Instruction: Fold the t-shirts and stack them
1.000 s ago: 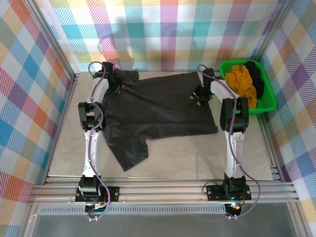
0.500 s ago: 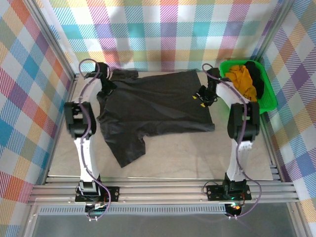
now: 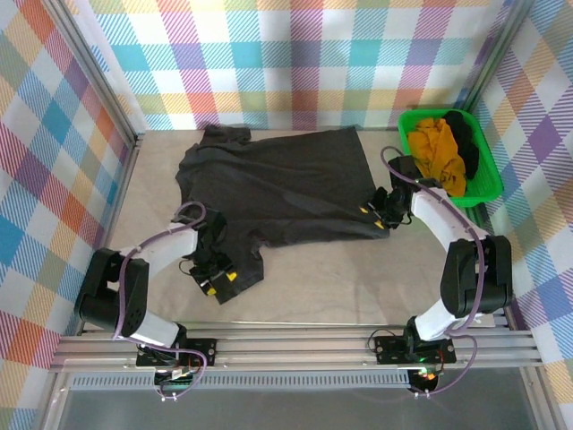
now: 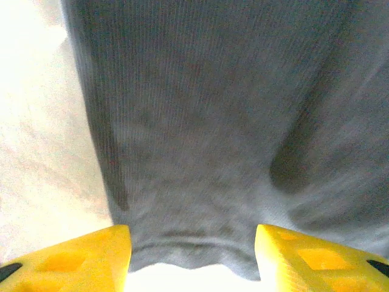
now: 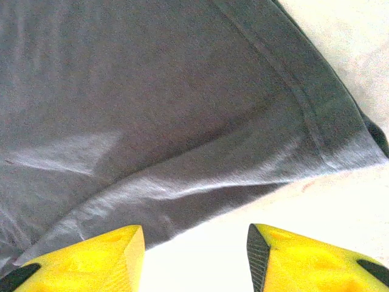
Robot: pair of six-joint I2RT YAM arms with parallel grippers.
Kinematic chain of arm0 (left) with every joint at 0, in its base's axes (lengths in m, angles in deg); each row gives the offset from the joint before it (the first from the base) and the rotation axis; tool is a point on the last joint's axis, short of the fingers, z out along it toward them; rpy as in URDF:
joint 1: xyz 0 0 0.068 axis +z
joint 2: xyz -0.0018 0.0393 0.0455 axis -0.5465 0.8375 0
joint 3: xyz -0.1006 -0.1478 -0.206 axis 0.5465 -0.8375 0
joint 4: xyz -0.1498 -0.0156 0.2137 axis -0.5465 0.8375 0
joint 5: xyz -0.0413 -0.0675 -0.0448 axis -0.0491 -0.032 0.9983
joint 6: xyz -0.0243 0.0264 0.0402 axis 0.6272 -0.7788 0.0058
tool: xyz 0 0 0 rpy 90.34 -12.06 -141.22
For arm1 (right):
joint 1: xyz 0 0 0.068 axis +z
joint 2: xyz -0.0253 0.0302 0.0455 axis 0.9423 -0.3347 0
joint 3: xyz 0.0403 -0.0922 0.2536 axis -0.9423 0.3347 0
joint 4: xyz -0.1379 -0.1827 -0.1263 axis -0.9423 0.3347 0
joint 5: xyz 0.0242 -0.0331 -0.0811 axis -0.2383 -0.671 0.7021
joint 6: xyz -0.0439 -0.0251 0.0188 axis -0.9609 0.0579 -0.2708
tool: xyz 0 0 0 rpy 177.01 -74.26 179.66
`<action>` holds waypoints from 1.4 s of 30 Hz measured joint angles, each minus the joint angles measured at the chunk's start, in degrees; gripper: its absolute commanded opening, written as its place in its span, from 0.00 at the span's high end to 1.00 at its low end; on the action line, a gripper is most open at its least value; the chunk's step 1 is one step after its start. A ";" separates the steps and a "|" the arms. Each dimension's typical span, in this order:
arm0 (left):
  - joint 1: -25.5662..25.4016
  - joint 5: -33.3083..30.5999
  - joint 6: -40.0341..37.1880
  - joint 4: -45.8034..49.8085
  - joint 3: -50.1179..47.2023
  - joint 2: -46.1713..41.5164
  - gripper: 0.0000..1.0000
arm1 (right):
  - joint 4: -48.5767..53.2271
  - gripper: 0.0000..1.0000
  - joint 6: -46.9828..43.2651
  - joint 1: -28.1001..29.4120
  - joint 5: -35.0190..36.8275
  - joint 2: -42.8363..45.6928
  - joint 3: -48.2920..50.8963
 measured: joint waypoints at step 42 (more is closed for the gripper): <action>-1.88 -16.68 8.33 12.13 -7.08 -20.76 1.00 | 6.71 0.51 5.68 -1.68 5.35 5.81 12.09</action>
